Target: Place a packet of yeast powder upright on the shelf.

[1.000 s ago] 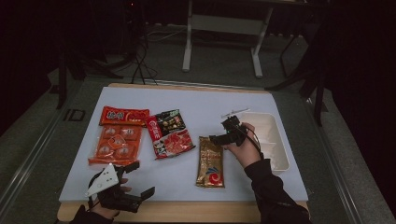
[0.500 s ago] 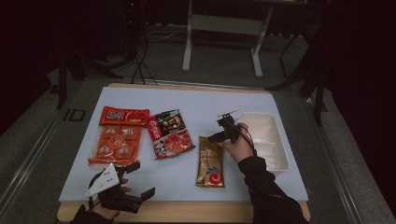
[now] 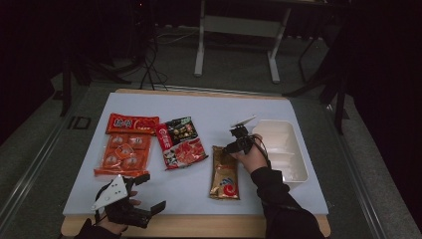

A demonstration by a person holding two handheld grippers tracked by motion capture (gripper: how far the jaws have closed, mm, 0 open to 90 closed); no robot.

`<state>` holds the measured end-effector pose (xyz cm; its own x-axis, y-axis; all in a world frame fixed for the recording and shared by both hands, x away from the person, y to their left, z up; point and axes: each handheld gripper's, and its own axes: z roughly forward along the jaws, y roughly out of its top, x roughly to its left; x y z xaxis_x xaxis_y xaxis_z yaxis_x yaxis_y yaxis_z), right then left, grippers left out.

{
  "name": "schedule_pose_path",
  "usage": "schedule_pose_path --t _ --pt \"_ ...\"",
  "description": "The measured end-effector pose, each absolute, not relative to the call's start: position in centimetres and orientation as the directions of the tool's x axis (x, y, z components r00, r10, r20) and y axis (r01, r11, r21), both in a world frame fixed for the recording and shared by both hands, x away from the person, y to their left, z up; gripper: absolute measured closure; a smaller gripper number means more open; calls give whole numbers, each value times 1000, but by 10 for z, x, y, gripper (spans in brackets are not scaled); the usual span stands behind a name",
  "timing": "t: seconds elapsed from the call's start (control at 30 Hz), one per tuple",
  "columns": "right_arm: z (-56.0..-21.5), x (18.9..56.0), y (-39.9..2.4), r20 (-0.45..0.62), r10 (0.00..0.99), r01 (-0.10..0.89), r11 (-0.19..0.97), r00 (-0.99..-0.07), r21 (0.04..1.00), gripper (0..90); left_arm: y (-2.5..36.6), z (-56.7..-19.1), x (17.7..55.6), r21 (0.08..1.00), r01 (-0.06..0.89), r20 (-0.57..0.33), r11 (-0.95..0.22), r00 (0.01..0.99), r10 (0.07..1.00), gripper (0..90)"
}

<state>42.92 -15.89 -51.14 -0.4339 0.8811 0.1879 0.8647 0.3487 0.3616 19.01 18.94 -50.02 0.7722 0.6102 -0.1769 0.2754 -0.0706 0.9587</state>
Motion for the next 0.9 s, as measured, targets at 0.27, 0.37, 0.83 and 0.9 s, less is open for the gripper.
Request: schedule_pose_path --t 0.27,0.37,0.83,0.9 --pt "-512 429 -163 122 884 850 383 -451 361 735 188 -500 190 959 274 -173 -77 774 609 0" --pt "-513 425 -156 33 874 819 441 -485 368 776 188 -500 190 958 276 -174 -78 775 608 0" --pt "-488 412 -152 19 828 749 496 -560 440 899 188 -501 191 956 280 -174 -82 774 608 0" --pt "-481 410 -152 22 820 734 499 -572 461 899 188 -501 191 956 282 -176 -83 774 608 0"
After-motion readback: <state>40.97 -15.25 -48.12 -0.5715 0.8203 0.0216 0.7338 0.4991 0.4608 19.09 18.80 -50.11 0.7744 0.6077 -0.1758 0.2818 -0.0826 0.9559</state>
